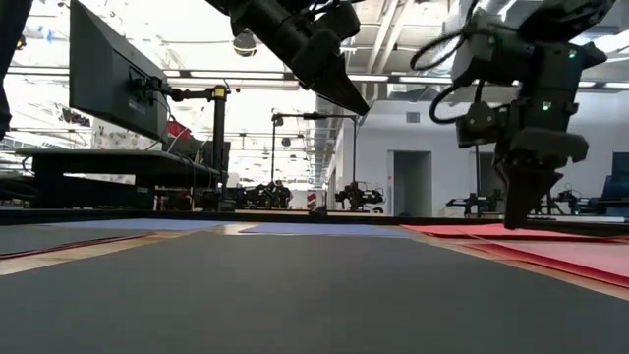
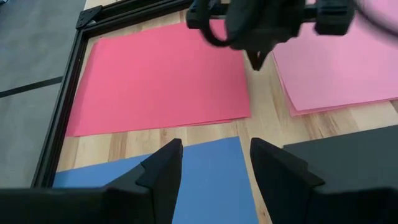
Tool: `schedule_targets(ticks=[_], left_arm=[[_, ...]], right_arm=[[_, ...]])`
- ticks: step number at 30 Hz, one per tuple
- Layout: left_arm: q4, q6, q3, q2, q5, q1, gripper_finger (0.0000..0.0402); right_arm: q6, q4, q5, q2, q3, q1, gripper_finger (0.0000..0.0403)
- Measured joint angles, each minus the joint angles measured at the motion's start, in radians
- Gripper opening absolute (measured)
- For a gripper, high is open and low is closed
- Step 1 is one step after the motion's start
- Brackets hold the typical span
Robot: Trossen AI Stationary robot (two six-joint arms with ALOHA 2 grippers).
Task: Organize paper
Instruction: Adjust the stacked colored papers
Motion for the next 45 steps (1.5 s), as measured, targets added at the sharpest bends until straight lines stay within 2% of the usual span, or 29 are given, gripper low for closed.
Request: schedule_targets(ticks=[9,20,45], left_arm=[[-0.003,0.0,0.0,0.0,0.0,0.0,0.0173],[-0.008,0.0,0.0,0.0,0.0,0.0,0.0173],[-0.004,0.0,0.0,0.0,0.0,0.0,0.0173]], right_arm=[[-0.036,-0.026,-0.001,0.109,0.008,-0.053,0.0],[-0.014,-0.017,0.005,0.051,0.0,-0.066,0.0],[-0.055,0.009,0.034,0.051,-0.001,-0.126,0.0]])
